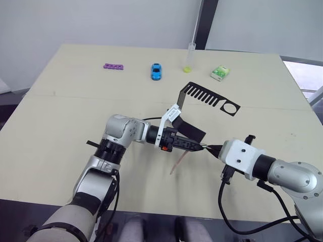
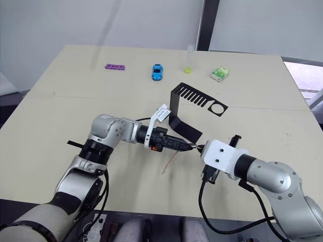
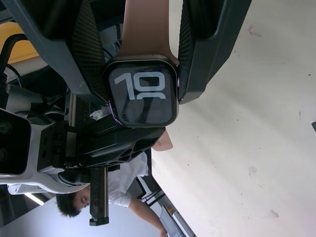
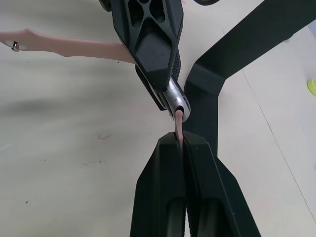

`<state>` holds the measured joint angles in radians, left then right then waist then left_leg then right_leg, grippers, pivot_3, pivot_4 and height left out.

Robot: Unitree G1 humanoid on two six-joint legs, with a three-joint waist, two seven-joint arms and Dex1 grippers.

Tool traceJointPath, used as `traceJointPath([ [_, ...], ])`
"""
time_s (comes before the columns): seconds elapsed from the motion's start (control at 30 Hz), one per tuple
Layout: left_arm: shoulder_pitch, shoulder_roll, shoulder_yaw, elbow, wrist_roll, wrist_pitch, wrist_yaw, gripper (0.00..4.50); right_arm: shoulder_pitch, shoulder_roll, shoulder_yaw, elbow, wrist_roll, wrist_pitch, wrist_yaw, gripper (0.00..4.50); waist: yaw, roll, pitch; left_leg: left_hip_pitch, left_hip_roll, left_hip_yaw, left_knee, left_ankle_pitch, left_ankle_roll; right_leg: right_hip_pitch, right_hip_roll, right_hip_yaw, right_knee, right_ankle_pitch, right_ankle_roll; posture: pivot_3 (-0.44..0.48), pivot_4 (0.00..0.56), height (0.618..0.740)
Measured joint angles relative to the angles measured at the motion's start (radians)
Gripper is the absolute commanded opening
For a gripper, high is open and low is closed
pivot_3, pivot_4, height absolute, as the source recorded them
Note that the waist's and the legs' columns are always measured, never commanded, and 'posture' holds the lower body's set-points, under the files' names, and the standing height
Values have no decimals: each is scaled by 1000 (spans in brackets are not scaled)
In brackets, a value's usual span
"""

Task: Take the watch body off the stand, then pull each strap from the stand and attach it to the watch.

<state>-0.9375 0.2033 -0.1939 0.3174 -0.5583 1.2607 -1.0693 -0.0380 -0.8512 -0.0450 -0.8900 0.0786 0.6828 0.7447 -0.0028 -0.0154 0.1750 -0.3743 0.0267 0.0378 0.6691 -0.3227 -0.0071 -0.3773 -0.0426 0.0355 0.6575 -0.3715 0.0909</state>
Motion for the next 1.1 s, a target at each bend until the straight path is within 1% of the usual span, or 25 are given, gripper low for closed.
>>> traceJointPath([
  [1.1,0,-9,17,0,0,-1,1,1596,-19,0,0,1,0,15,0,0,0,0,0,0,0,0,0,0,0,0,0,0,0,0,0,0,150,740],
])
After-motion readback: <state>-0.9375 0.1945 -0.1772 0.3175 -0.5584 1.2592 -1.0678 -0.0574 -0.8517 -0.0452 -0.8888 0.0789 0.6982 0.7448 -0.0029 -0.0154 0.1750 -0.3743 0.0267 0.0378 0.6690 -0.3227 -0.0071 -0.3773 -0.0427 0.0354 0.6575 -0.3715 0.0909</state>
